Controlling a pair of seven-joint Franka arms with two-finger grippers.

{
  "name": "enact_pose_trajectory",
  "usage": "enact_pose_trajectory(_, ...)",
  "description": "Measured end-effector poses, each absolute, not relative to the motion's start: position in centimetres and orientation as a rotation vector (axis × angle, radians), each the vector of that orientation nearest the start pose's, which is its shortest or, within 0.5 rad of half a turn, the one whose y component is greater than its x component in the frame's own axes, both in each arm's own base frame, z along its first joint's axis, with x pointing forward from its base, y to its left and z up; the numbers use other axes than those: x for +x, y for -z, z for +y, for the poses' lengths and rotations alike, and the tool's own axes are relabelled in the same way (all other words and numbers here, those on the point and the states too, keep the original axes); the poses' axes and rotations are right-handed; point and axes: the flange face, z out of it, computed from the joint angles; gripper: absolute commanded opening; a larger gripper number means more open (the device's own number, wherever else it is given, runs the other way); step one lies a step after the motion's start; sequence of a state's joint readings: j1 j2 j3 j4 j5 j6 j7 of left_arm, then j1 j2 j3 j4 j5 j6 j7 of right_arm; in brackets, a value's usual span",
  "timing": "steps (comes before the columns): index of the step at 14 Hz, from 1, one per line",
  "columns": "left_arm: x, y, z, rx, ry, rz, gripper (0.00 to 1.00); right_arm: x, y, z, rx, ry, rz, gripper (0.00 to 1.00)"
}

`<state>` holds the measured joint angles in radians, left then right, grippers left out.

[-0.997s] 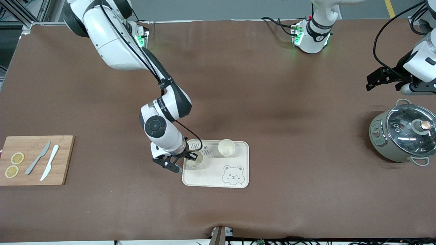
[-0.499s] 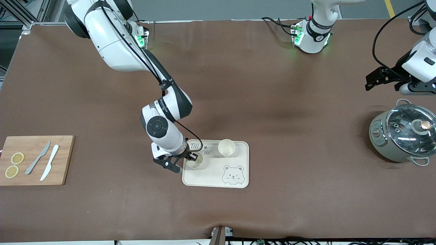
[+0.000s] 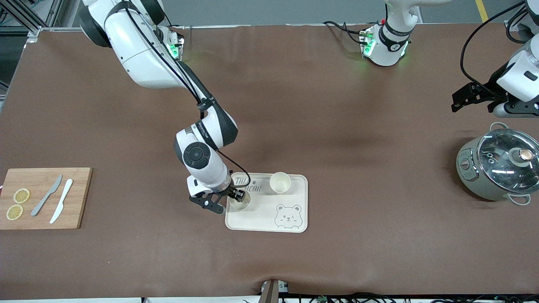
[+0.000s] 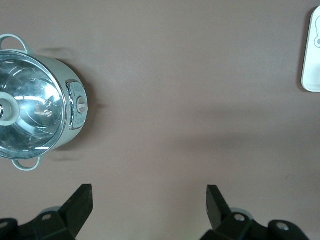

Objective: Place white IKEA cup upright on tray with both arms

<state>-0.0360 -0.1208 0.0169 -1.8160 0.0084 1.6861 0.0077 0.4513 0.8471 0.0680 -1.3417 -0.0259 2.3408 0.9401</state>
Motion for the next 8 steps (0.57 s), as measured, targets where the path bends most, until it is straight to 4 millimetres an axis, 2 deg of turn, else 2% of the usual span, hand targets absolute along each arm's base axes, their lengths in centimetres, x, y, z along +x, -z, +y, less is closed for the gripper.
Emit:
enact_pose_trajectory(4,52.2,-58.3,-0.9,-3.135,-0.016,0.044,1.0,66.4,-23.7,36.4,-2.94,0.152,0.644,1.0)
enact_pose_trajectory(8,52.3,-58.1,-0.9,-3.135,-0.019,0.045,1.0,66.6,-25.8,36.5,-2.954,0.132,0.647,1.0)
